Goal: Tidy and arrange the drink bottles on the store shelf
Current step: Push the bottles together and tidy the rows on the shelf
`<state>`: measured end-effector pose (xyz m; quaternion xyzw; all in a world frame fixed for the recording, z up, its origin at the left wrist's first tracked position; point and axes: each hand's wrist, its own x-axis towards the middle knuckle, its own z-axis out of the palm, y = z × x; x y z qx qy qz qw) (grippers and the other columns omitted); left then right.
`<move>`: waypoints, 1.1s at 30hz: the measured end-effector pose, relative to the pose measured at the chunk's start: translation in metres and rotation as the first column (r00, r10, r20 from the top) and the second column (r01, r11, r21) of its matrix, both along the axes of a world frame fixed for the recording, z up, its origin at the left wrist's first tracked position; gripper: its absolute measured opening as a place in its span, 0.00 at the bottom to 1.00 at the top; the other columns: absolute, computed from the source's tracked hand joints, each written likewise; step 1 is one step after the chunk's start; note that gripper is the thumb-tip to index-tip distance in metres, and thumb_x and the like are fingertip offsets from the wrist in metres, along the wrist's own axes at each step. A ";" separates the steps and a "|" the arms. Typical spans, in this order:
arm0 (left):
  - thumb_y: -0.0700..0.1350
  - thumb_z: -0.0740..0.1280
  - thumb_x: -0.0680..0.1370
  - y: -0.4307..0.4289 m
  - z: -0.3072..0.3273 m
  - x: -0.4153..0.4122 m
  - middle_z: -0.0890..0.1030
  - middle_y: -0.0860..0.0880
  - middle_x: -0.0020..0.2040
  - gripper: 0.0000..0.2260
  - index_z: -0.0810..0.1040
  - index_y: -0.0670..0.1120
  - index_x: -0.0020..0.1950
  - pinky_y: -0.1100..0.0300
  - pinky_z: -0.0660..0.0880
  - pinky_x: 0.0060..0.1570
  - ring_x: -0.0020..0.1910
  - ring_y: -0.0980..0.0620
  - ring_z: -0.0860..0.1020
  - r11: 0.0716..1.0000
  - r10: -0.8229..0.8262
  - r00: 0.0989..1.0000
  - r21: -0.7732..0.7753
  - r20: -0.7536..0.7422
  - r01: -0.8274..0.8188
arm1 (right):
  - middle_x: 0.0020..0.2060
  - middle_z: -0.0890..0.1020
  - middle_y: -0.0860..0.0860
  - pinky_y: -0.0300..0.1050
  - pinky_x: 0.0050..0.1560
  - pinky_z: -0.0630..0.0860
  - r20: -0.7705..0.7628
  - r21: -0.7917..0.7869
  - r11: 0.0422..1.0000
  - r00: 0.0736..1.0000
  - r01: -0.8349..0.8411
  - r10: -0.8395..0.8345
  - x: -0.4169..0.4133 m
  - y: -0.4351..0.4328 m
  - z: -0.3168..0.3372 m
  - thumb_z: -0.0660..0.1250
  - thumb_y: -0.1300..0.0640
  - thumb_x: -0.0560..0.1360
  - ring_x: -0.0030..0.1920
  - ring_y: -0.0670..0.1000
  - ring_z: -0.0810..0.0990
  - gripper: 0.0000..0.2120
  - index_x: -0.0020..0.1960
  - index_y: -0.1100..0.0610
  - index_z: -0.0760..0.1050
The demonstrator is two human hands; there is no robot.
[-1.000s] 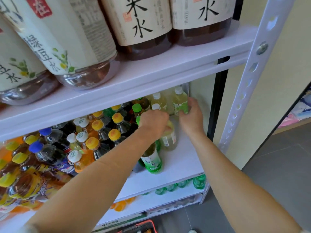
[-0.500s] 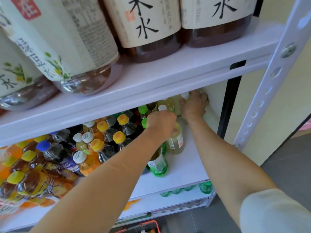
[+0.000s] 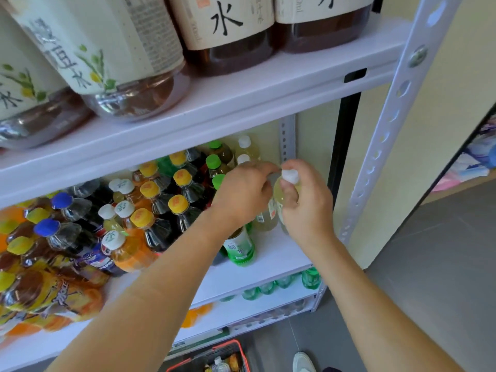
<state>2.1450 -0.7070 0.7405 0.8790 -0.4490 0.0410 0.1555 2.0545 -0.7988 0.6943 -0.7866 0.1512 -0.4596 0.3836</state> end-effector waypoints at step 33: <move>0.45 0.73 0.68 0.093 0.048 -0.105 0.80 0.40 0.57 0.26 0.72 0.44 0.65 0.39 0.73 0.61 0.56 0.40 0.78 0.494 -0.658 0.360 -0.740 -0.661 -0.456 | 0.54 0.80 0.66 0.49 0.41 0.81 0.434 0.836 -0.090 0.551 -0.541 0.713 -0.149 0.053 0.014 0.73 0.42 0.71 0.46 0.65 0.83 0.30 0.67 0.56 0.72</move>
